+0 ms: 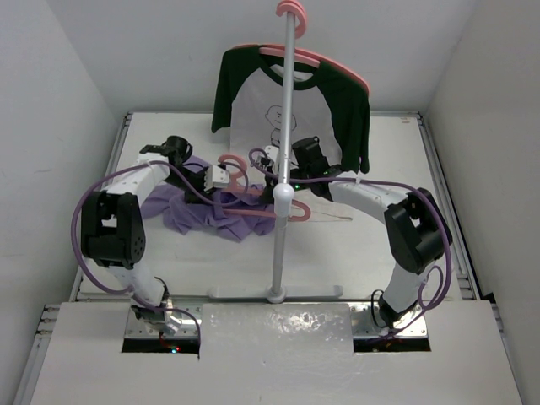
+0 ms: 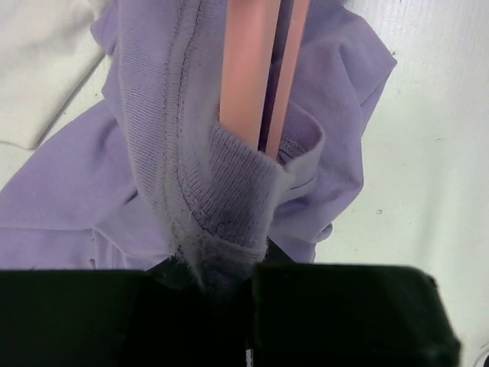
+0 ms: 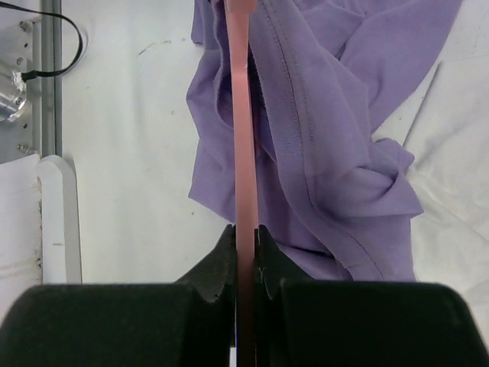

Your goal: Place the t-shirt on the hanger

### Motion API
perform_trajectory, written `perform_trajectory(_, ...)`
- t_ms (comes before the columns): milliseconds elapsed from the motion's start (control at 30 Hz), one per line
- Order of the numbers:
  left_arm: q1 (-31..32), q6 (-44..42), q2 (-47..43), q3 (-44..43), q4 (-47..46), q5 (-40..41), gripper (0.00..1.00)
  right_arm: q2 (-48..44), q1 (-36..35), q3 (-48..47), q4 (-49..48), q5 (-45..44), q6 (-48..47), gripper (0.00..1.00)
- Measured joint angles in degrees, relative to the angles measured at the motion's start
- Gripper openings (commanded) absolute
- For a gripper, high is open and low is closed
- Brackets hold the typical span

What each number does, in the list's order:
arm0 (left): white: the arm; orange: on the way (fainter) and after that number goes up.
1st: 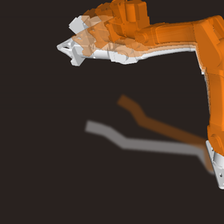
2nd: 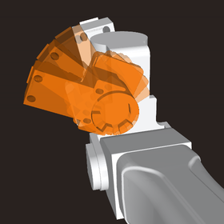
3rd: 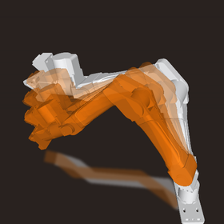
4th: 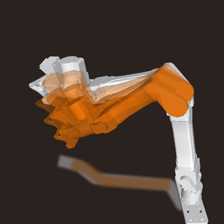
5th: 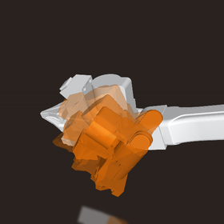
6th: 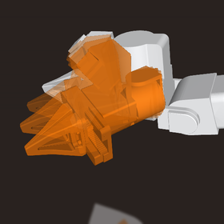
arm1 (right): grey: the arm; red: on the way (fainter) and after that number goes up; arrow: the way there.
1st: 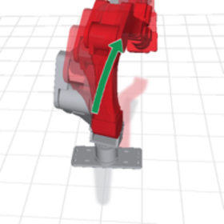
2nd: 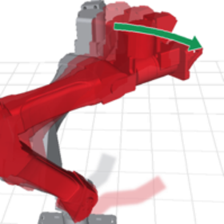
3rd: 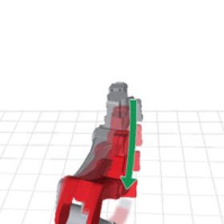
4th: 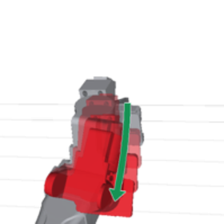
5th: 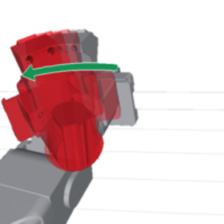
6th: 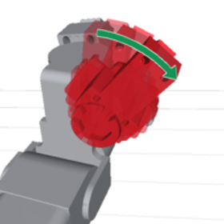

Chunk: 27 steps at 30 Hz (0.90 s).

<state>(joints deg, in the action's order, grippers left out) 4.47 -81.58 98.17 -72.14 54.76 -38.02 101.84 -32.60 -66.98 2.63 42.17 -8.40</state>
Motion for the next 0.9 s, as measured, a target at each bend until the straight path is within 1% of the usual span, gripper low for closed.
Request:
perform_trajectory(33, -0.1, 0.0, 0.0, -0.2, 0.3, 0.0, 0.0, 0.0, 0.1, -0.1, 0.1, 0.0, 0.2, 0.28)
perform_trajectory(67, -0.3, -0.1, -0.1, -0.3, 0.4, 0.0, 0.0, 0.0, 0.1, -0.5, 0.5, -0.1, 0.6, 0.42)
perform_trajectory(100, -0.4, -0.4, -0.4, -0.2, 0.7, 0.3, 0.0, 0.1, 0.2, -1.2, 0.9, -0.5, 1.0, 0.52)
perform_trajectory(133, -0.5, -0.7, -1.0, 0.3, 1.0, 0.4, 0.0, 0.2, 0.3, -2.4, 1.0, -1.1, 1.8, 0.57)
perform_trajectory(167, -0.6, -1.2, -2.0, 1.1, 0.9, 0.7, 0.0, 0.2, 0.4, -3.5, 0.9, -1.4, 2.6, 0.75)
perform_trajectory(200, -0.7, -2.0, -3.7, 2.6, 0.4, 1.4, 0.0, 0.2, 0.7, -4.5, 0.2, -1.5, 4.3, 0.81)
perform_trajectory(233, -0.7, -2.6, -5.3, 4.1, 0.5, 2.1, 0.0, 0.1, 1.4, -5.2, -1.2, -1.6, 6.3, 0.86)
perform_trajectory(267, -0.7, -3.6, -6.9, 5.5, 0.9, 2.7, 0.0, 0.0, 2.1, -5.5, -2.8, -1.6, 8.3, 0.88)
perform_trajectory(300, -0.7, -4.3, -8.1, 6.3, 1.4, 3.3, 0.0, -0.2, 3.0, -5.4, -5.3, -1.7, 12.3, 0.92)
perform_trajectory(367, -0.7, -5.8, -9.7, 7.3, 2.0, 4.4, 0.0, -0.3, 5.9, -5.3, -7.7, -2.1, 16.4, 0.92)
perform_trajectory(433, -0.6, -7.2, -10.2, 7.5, 2.1, 5.3, 0.0, -0.3, 7.6, -5.3, -8.0, -4.1, 18.5, 0.92)
perform_trajectory(500, -0.3, -8.2, -10.3, 7.5, 2.1, 5.9, 0.0, -0.2, 7.7, -5.6, -5.8, -8.5, 17.2, 0.92)
perform_trajectory(533, -0.2, -8.7, -10.3, 7.5, 2.2, 6.1, 0.0, 0.1, 6.7, -6.4, -3.0, -11.4, 15.9, 0.92)
perform_trajectory(600, -0.2, -9.5, -10.3, 7.4, 2.5, 6.5, 0.0, 1.5, 3.5, -8.2, 0.9, -16.1, 12.7, 0.9)
perform_trajectory(733, 0.1, -9.9, -10.3, 6.9, 2.9, 7.0, 0.0, 5.2, -2.5, -8.7, 5.6, -22.0, 9.3, 0.91)
perform_trajectory(800, 0.1, -10.6, -10.3, 6.9, 3.5, 7.4, 0.0, 7.3, -3.8, -8.7, 7.6, -24.7, 8.5, 0.91)
perform_trajectory(900, 0.2, -10.9, -10.4, 6.9, 3.7, 7.6, 0.0, 9.1, -3.8, -8.1, 7.8, -28.3, 8.9, 0.92)
